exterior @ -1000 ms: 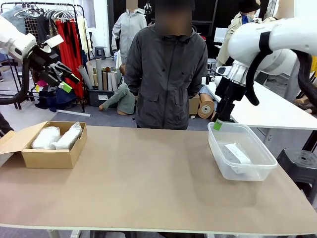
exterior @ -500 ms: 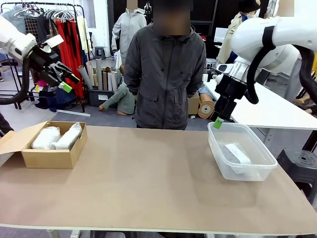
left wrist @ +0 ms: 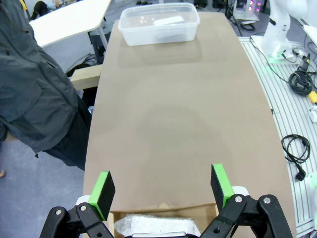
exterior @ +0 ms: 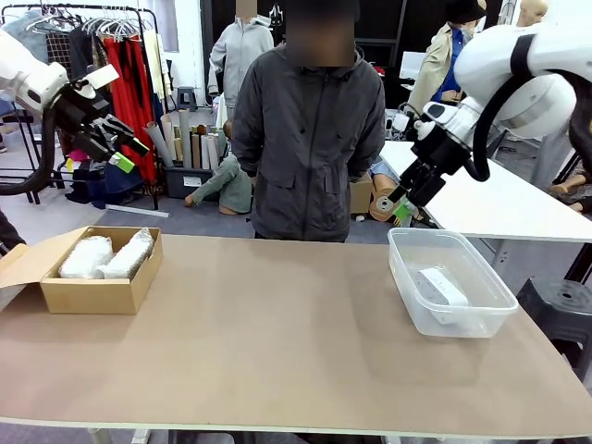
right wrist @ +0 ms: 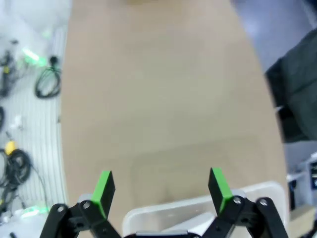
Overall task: Separate and place wrapped and unwrapped clocks.
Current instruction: If the picked Digital clock is wrapped, place it in the Package Box ; if not, place it in the Organizing box.
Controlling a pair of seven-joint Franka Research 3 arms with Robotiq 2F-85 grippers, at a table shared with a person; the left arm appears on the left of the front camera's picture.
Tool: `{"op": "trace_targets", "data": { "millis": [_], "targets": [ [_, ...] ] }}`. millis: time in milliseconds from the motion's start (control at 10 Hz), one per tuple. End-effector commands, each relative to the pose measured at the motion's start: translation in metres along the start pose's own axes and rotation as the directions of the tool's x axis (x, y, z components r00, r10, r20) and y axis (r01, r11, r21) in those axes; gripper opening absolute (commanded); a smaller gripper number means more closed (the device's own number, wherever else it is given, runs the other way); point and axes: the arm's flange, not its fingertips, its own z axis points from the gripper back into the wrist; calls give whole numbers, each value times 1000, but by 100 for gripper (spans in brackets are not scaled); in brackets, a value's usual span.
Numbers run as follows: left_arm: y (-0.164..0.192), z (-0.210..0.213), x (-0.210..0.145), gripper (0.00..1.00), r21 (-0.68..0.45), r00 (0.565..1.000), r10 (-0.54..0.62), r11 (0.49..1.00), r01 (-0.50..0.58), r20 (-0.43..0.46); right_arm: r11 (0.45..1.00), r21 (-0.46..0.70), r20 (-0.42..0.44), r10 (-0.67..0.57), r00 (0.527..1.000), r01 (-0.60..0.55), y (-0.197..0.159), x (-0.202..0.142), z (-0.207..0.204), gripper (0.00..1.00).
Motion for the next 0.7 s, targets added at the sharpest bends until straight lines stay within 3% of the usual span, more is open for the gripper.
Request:
{"op": "trace_targets", "data": {
  "millis": [0, 600],
  "targets": [
    [-2, 0, -1, 100, -4, 1000, -3, 1000, 3, -5, 997, -28, 141, 71, 987, -68, -17, -9, 3, 100],
    [-2, 0, -1, 100, -4, 1000, -3, 1000, 3, -5, 992, -69, 211, 120, 970, -107, -44, -13, 19, 100]
  ]
}}
